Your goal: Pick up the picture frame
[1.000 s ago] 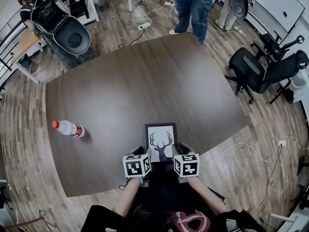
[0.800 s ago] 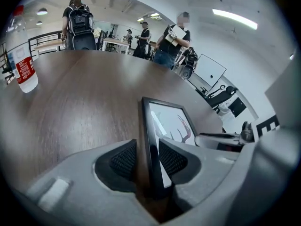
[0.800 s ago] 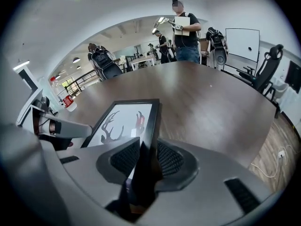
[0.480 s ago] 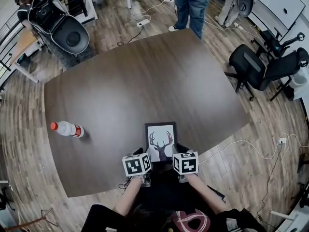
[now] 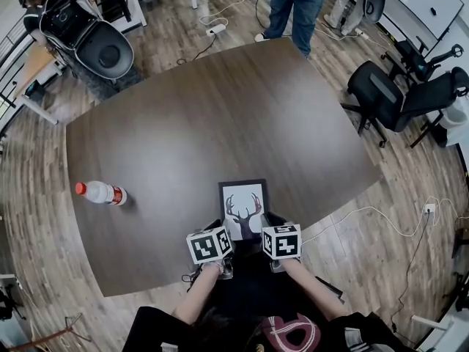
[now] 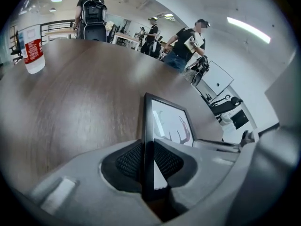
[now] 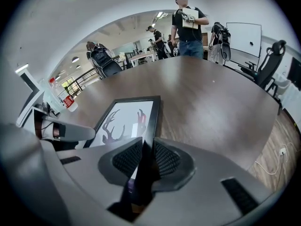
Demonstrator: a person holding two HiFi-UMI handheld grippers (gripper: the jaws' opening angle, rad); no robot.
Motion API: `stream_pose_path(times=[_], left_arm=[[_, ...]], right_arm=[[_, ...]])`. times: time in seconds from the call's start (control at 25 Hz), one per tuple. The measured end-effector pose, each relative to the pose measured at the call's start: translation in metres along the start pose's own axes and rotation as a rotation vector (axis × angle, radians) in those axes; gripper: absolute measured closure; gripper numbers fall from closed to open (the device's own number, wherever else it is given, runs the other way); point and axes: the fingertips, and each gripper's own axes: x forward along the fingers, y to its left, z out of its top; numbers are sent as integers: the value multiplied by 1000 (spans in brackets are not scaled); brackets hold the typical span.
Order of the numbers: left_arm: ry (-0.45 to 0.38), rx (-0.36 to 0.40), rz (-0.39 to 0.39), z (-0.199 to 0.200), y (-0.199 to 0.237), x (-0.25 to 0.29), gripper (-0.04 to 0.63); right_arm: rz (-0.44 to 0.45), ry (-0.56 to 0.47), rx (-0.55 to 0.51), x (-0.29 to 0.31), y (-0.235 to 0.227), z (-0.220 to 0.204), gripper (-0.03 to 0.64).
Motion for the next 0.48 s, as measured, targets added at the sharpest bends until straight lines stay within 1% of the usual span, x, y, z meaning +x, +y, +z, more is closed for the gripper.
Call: stream_pose_path(times=[0.08,0.16,0.28,0.48], left_arm=[[0,33,34,-1,-3,1,515],[6,64,46,-3,-4,3,515],[16,51,33,-4,-3,3,515],[16,66,35,-5,-6,3,517]], right_arm=[[5,2,3,-1,-2,-1,534],[5,4,-3,-1,-3,-3,534],[2,7,-7,-1,-2,-4,535],[15,1,7,-4,-5,-6,537]])
